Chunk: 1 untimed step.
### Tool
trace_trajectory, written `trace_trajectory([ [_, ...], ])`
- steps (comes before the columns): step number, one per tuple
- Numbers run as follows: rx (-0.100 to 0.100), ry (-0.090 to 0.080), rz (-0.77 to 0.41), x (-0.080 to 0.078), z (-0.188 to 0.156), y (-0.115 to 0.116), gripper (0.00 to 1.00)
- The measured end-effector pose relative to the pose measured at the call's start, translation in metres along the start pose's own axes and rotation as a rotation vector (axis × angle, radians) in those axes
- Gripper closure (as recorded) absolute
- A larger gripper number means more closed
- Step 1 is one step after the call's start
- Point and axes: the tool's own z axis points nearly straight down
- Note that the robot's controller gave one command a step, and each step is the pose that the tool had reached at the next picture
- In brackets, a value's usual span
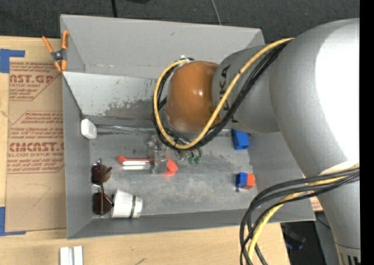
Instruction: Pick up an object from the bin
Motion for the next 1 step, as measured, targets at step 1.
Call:
trace_trajectory([
  [1,0.000,0.002,-0.007,-0.0073,-0.0403,-0.0012,1.00],
])
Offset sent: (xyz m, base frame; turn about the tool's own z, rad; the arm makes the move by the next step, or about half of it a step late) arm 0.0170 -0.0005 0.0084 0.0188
